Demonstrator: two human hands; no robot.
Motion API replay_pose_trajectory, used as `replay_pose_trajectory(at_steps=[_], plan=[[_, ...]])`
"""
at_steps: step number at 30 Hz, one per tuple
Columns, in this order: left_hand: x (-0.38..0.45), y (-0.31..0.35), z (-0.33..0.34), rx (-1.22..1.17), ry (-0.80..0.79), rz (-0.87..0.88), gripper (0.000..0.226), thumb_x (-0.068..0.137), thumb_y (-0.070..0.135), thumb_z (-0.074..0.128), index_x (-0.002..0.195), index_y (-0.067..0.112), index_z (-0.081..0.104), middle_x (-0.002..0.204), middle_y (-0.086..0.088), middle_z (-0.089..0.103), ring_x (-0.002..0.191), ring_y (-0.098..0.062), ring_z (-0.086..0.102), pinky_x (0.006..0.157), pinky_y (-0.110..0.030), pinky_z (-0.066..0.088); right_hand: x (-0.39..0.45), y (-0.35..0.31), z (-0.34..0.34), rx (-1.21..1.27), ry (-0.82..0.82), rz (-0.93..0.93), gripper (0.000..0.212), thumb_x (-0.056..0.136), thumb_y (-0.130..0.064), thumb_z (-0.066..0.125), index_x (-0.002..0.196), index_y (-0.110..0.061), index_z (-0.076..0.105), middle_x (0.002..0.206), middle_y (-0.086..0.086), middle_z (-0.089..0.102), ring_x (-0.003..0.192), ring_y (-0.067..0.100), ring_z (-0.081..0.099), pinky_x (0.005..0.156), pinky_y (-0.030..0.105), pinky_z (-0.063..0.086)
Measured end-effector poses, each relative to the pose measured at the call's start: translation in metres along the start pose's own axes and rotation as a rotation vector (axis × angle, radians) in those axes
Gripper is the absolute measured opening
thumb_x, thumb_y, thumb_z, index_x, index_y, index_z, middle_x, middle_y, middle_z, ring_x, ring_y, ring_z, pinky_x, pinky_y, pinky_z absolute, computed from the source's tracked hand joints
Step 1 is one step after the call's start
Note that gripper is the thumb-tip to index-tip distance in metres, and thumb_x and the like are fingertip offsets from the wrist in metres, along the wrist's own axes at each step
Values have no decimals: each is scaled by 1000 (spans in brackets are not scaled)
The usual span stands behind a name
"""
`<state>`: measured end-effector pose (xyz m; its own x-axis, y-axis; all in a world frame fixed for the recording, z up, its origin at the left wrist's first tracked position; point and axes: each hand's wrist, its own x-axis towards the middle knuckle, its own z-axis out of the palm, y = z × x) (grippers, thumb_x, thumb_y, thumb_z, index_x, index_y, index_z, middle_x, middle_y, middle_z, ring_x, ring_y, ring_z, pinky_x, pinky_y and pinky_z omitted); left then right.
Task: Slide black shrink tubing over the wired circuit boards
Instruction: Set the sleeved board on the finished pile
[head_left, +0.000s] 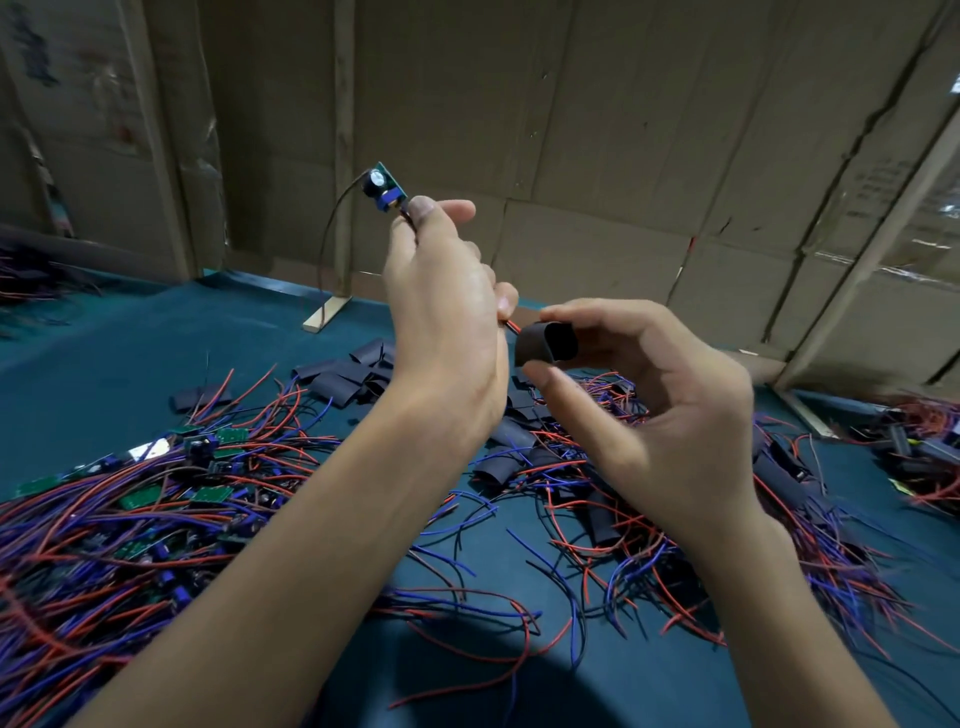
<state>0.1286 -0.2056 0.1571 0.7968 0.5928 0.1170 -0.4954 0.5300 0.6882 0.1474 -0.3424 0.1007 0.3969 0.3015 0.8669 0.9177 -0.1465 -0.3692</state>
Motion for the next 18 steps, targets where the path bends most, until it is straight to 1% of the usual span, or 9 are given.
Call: replay_pose_trajectory(at_steps=[2,4,5,7,9,11,12,16,18], plan=[[-2,1,2,-105,-13,-80,34,111,30,31,95,11,54,62,2,37,48,-9,33,44,-22,34,0,1,3,31,38,41,30,87,-7,80,113,1,68,106,11,74,96,24,74,87,44,59],[-5,1,3,-161,-58,-179,38,111,31,31,97,9,58,62,-2,57,51,-12,54,53,-26,50,0,0,6,134,106,110,29,85,-4,80,111,0,68,106,11,75,96,22,74,88,37,58],[-5,0,3,-144,-92,-227,40,111,31,30,98,9,60,67,-3,67,59,-14,63,63,-29,55,0,-1,6,194,144,147,28,85,-2,80,110,-1,68,106,12,75,96,23,74,88,35,58],[-7,-1,1,-37,-175,-315,40,110,31,32,102,13,66,87,-3,76,82,-18,69,75,-29,50,0,-1,6,277,205,198,28,85,-1,79,110,1,67,107,16,74,98,26,74,88,36,58],[-10,-1,1,24,-253,-398,39,107,28,37,109,10,72,100,-4,76,86,-18,66,70,-26,45,1,0,4,277,252,206,29,86,-2,79,112,3,66,108,19,74,99,30,73,89,41,59],[-15,-3,3,7,-331,-492,39,103,24,42,118,4,71,98,-6,73,68,-14,62,59,-22,47,1,-1,2,265,285,190,31,86,-3,78,114,2,66,110,19,73,100,31,72,90,41,58],[-17,-3,3,4,-373,-543,40,102,24,43,123,2,69,94,-6,70,60,-13,59,60,-22,47,1,-2,2,269,299,181,32,85,-3,78,115,0,66,110,18,73,100,28,72,90,38,57],[-20,-5,2,70,-582,-696,39,101,31,45,123,8,66,107,-5,53,70,-13,57,74,-27,50,4,-2,-3,270,375,188,25,86,-4,79,108,-6,70,102,12,76,91,22,73,84,36,58],[-17,-5,0,136,-671,-716,41,102,38,43,123,9,64,114,-8,51,89,-22,62,93,-35,53,6,-2,-8,268,428,225,15,86,-9,80,99,-12,73,92,3,78,82,23,75,76,36,58]])
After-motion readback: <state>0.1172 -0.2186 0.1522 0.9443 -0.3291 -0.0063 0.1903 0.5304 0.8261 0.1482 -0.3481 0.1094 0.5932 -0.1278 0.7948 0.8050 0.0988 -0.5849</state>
